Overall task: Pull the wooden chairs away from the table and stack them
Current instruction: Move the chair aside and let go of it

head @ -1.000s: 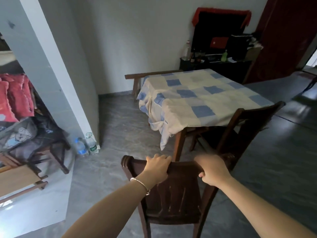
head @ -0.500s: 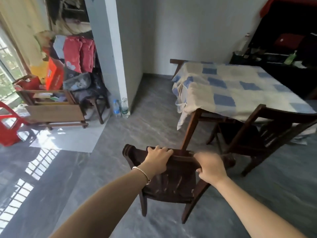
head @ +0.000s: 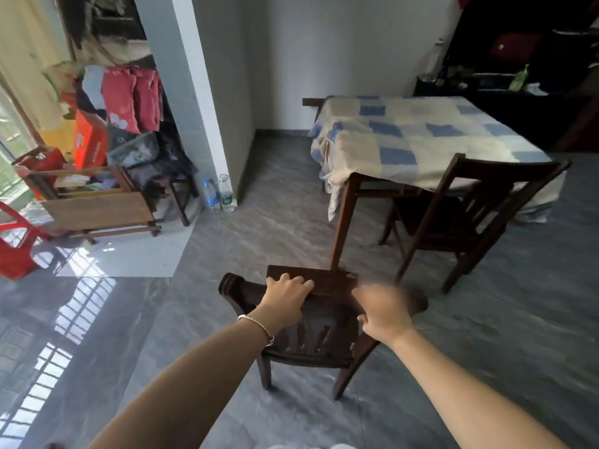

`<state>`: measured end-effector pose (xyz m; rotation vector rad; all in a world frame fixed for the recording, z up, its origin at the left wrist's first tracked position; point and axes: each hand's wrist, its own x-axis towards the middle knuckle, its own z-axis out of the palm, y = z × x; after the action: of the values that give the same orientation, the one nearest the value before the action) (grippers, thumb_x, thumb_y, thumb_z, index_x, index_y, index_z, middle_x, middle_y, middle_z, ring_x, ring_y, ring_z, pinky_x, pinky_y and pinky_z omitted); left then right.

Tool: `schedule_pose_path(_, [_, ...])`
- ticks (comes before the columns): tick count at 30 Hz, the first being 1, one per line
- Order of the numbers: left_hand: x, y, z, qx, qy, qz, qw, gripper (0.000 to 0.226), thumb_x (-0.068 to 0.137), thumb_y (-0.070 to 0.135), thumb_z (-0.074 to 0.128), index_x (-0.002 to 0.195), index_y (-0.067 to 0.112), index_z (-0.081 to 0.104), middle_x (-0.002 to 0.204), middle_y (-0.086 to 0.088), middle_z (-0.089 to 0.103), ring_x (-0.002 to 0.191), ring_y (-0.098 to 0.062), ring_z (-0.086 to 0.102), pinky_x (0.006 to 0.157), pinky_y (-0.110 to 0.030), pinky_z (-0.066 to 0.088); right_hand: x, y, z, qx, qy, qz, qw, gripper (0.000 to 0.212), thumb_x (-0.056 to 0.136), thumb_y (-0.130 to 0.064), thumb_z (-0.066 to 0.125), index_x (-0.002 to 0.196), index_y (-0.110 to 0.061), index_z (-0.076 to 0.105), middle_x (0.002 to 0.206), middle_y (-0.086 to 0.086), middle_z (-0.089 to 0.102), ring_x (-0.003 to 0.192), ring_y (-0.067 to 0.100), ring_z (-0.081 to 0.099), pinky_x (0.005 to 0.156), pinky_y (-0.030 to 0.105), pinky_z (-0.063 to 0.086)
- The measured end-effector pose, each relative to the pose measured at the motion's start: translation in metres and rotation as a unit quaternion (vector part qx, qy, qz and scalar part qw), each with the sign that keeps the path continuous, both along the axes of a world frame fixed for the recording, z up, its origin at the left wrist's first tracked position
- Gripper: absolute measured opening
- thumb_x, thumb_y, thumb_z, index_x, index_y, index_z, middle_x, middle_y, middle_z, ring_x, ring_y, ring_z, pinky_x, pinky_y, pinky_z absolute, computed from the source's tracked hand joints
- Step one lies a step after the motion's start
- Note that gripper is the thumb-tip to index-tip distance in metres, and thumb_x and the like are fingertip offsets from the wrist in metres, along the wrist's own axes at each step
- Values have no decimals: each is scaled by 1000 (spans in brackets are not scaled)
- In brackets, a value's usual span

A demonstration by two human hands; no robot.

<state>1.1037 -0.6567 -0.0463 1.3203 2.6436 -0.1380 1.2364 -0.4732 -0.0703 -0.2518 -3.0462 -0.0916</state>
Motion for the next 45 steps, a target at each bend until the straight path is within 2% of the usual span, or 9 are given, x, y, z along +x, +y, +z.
schedule_pose_path(12, [29,-12,-12,-4,6,-7,1000,46,82,20,64,122,19,42,117,-5,53,111,-34,48,84,-53,42,28,-16,-10,15,-12,-14,1000,58,49,-23,87,99,-16,58,83,0,65,75,25,62,61,38,48])
schedule_pose_path(18, [30,-12,-16,-2,21,-11,1000,51,80,19,66,125,18,42,119,-6,53,110,-34,49,83,-53,43,32,-21,-11,20,-18,-24,999,56,57,-19,85,104,-14,57,89,5,66,82,29,62,69,41,48])
schedule_pose_path(26, [35,-12,-10,-25,19,-4,999,40,85,21,63,119,15,44,117,-7,55,110,-32,50,87,-54,43,32,-27,-11,6,-14,-41,999,51,68,-14,78,113,-13,53,99,7,65,93,30,60,82,43,46])
schedule_pose_path(28, [35,-10,-4,-45,5,-8,999,42,84,29,62,120,15,45,119,-8,55,112,-32,50,90,-55,42,32,-26,-11,-9,-18,-39,999,51,74,-21,73,118,-14,50,108,7,63,101,30,57,90,45,42])
schedule_pose_path(30, [35,-7,3,-63,-6,-11,998,51,82,43,60,123,16,44,122,-7,53,115,-32,49,93,-56,41,32,-24,-12,-32,-22,-29,999,59,77,-41,68,125,-16,45,121,6,59,112,30,52,100,47,36])
schedule_pose_path(34, [38,5,11,-70,5,-51,996,69,79,68,45,129,20,43,125,-6,52,115,-31,50,93,-53,39,33,-20,-5,-98,9,-33,995,79,79,-72,42,136,-17,35,141,3,46,130,29,38,109,58,22])
schedule_pose_path(37, [40,31,25,-25,16,-63,998,65,82,67,35,129,23,46,129,-5,54,118,-27,50,93,-51,40,28,-3,17,-119,43,-13,992,79,84,-74,27,140,-17,31,149,2,38,136,29,30,110,59,17])
schedule_pose_path(41, [40,100,55,42,32,-42,998,58,86,57,35,131,22,46,136,-5,52,123,-27,48,94,-50,38,23,56,54,-136,112,-15,984,72,88,-67,25,139,-17,33,149,1,38,137,28,29,110,60,18])
schedule_pose_path(45, [51,202,82,83,51,-23,995,59,86,58,37,130,18,47,135,-6,52,124,-30,47,96,-52,37,39,156,81,-107,123,-47,985,76,86,-69,21,141,-18,32,150,2,35,138,27,27,111,60,17])
